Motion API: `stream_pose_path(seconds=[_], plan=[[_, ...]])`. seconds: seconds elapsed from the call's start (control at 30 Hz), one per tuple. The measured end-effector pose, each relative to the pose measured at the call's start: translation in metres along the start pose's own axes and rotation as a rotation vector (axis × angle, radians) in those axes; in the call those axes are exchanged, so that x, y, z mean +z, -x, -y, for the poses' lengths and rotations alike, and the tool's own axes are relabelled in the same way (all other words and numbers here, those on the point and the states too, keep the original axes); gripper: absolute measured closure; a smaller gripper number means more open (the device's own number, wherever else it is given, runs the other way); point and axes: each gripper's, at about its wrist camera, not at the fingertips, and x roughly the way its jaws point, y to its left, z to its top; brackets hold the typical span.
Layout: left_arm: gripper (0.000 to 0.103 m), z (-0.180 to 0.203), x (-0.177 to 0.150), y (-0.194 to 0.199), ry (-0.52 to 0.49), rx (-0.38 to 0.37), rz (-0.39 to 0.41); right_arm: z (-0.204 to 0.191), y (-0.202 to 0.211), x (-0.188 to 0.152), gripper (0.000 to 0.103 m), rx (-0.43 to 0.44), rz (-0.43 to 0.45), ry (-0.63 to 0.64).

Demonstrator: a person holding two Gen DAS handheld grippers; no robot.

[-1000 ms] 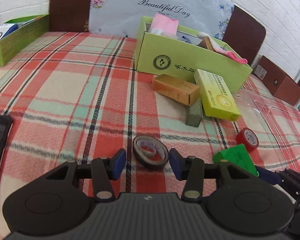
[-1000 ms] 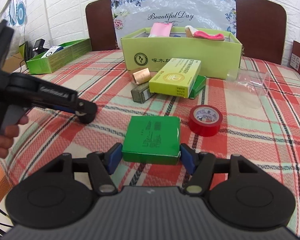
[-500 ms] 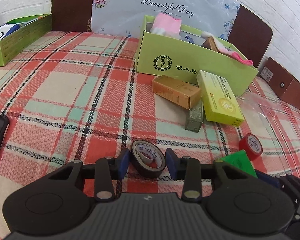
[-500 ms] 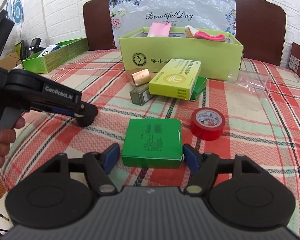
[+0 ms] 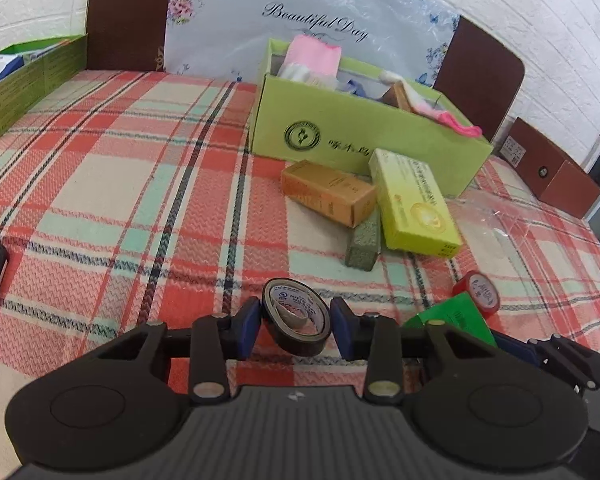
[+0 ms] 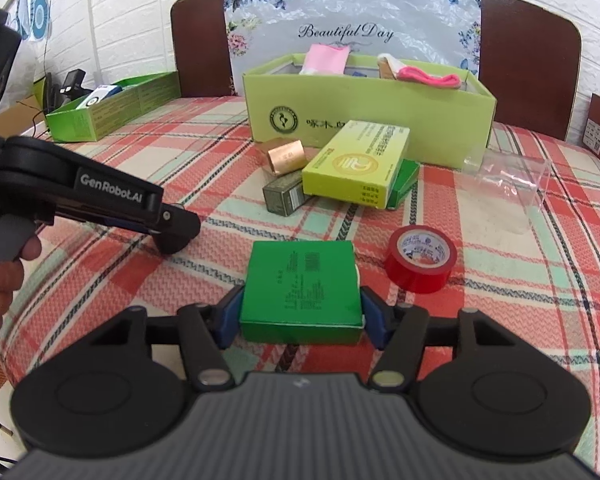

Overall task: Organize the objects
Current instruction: 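Grasp the black tape roll with left gripper while right grasps the green box, then carry tape roll and green box into the lime-green box and open both grippers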

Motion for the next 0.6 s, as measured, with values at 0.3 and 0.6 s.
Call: stream_pose_path(seconds=[0.3,0.6], plan=[[0.063,0.016,0.046,0.025,-0.045,-0.056,0.131,0.016,0.029,0.040,0.044,-0.009,0.154,0.004],[0.063,0.033,0.101,0.019,-0.089,-0.051,0.222,0.052,0.021,0.102,0.043,-0.063,0.264,-0.018]])
